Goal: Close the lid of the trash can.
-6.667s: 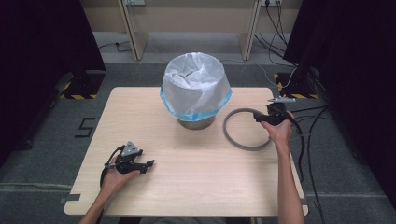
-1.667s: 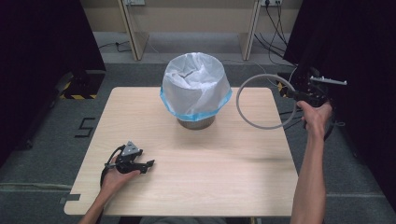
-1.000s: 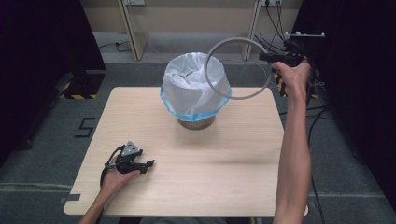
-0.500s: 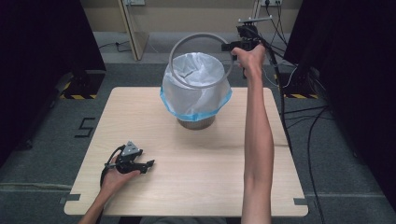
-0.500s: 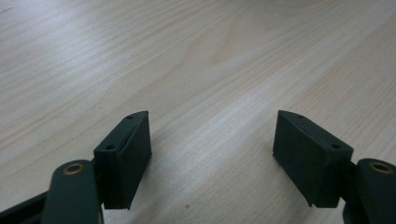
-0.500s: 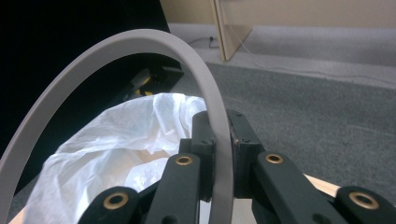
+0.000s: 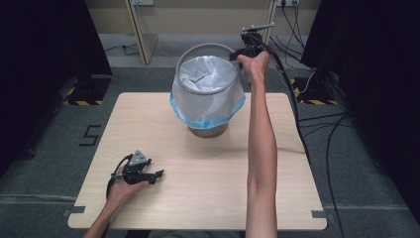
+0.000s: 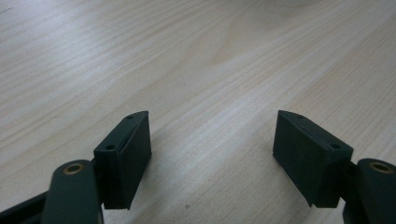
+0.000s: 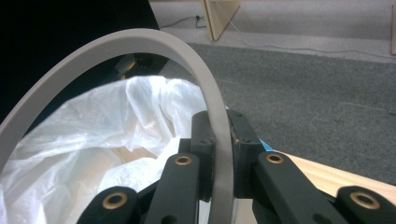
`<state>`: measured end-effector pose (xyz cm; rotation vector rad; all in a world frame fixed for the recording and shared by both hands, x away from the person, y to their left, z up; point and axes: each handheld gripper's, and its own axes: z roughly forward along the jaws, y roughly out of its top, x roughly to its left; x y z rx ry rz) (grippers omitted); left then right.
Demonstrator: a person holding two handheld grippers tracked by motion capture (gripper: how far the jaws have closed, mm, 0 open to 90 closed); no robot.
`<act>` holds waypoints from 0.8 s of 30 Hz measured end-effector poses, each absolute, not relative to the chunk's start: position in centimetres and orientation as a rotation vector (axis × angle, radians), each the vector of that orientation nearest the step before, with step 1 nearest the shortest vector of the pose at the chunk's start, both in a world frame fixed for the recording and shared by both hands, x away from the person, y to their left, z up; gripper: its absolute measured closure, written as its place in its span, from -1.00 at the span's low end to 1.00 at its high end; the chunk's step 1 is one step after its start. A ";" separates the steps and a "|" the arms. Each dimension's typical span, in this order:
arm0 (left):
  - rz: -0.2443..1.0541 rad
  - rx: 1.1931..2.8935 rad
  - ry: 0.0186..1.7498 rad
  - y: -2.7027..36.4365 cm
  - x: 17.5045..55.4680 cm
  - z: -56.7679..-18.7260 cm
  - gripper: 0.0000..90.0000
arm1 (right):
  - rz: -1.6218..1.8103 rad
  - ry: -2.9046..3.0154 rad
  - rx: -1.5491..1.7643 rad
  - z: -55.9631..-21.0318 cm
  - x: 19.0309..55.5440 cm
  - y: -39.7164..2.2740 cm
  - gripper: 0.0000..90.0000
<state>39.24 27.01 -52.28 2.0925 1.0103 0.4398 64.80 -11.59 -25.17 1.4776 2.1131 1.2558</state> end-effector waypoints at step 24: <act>0.440 2.092 1.010 27.0 39.2 -52.3 -0.40 | 1.108 2.118 1.426 -26.4 65.1 -10.8 0.62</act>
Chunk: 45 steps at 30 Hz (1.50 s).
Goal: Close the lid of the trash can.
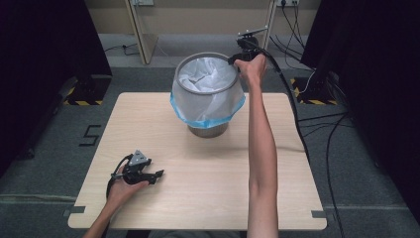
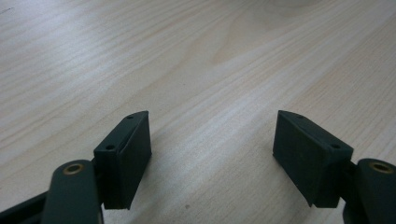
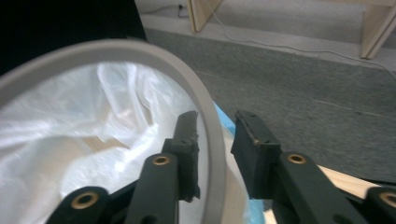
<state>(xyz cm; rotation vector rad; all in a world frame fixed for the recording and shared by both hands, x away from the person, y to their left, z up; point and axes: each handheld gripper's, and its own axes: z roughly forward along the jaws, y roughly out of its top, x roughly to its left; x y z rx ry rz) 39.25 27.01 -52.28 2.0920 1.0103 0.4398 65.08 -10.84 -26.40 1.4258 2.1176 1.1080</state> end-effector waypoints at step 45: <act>0.348 1.804 1.004 25.6 50.4 -33.6 -0.52 | 0.945 2.172 1.282 -26.8 64.9 -9.8 0.72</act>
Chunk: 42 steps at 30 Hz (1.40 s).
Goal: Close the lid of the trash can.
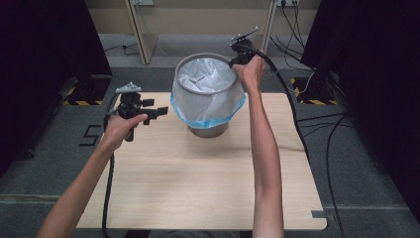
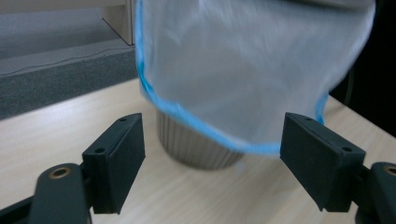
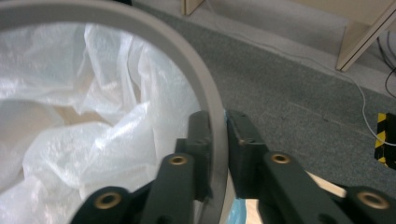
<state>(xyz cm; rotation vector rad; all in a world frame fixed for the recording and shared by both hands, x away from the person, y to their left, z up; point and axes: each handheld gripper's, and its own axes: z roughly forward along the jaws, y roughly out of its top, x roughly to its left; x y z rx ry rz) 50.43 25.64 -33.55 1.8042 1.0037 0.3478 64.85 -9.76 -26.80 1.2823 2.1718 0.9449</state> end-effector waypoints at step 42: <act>0.450 1.673 1.091 20.9 55.8 -30.8 -0.54 | 1.160 2.096 1.188 -29.0 62.2 -11.8 0.61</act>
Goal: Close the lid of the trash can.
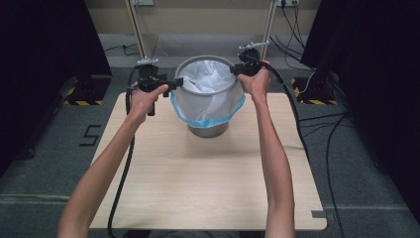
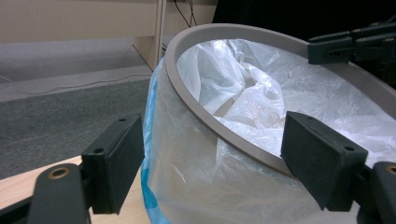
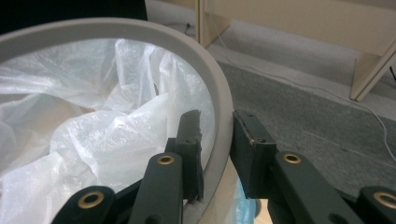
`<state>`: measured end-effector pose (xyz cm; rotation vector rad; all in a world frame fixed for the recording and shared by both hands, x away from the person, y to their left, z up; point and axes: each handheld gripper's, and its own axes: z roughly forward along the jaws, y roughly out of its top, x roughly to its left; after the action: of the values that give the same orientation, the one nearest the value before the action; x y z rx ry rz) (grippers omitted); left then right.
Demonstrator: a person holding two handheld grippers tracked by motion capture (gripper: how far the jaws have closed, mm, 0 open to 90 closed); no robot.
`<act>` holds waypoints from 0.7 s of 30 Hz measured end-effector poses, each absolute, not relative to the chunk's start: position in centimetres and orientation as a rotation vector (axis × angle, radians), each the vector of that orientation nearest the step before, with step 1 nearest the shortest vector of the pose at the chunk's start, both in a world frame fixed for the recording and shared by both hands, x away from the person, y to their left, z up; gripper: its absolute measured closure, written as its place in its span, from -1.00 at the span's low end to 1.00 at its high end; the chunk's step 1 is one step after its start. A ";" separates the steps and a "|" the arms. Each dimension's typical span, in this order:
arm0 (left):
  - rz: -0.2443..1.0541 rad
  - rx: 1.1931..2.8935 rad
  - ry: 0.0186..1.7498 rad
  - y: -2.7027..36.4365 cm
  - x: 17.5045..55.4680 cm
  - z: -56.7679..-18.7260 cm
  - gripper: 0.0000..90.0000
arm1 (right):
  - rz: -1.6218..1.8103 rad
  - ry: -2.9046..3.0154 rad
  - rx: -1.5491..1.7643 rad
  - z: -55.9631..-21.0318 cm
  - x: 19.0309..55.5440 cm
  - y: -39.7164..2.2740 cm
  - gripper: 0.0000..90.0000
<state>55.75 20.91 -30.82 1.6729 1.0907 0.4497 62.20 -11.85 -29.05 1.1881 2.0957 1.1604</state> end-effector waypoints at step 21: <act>0.428 1.693 0.998 22.2 52.3 -29.9 -0.55 | 1.310 2.005 1.209 -26.4 57.7 -16.3 -0.15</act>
<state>52.33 22.19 -29.94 1.6927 0.9983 0.4282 57.72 -16.30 -26.42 1.2087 2.0046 1.3100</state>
